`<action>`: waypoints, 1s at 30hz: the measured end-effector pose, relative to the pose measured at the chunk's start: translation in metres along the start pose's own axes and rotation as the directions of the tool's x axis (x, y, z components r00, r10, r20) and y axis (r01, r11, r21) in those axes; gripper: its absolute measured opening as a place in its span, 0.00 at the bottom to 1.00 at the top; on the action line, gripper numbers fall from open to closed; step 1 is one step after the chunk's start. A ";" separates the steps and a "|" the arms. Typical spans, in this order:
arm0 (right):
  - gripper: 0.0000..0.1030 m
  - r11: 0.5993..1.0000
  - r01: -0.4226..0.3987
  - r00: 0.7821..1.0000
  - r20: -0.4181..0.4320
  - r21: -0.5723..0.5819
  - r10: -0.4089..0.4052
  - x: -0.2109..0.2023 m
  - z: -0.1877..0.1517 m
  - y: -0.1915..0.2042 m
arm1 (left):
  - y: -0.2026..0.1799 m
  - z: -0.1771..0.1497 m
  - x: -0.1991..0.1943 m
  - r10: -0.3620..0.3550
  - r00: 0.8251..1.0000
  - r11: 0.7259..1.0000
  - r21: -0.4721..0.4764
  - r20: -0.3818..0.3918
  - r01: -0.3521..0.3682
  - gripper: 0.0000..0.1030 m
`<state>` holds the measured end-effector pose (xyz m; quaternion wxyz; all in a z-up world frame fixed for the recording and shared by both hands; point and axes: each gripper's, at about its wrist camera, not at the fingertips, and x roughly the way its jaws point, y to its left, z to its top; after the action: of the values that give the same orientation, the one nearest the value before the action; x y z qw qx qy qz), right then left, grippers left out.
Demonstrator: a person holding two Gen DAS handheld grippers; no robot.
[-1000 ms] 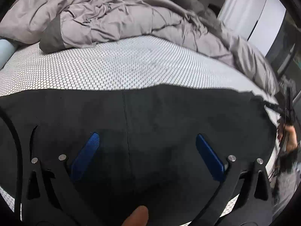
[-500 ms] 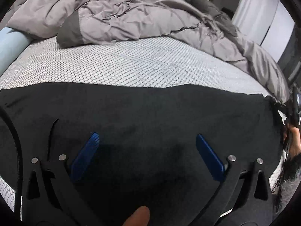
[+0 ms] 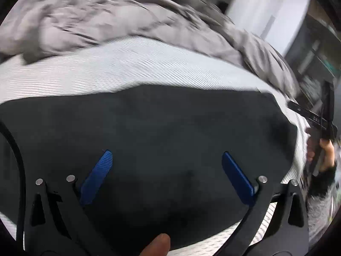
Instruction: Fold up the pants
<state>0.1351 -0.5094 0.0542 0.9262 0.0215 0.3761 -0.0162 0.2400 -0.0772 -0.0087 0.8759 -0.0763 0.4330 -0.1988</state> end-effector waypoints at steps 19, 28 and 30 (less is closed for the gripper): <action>0.99 0.973 0.188 0.959 -0.188 -0.134 -0.211 0.004 -0.086 -0.003 | 0.009 -0.029 -0.017 0.086 0.988 0.988 0.137 -0.127 -0.068 0.99; 0.99 0.953 -0.176 0.966 -0.228 -0.246 0.120 0.053 -0.044 0.124 | 0.000 0.033 0.039 0.001 0.988 0.996 0.093 -0.152 0.013 0.99; 0.99 0.941 -0.174 0.959 -0.268 -0.292 0.094 0.079 -0.046 0.138 | -0.002 0.022 0.059 0.087 0.970 0.985 0.168 -0.228 -0.049 0.99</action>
<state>0.1660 -0.3698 -0.0294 0.8619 -0.0976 0.4852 0.1099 0.2893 -0.1043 -0.0376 0.8283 0.0336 0.5182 -0.2106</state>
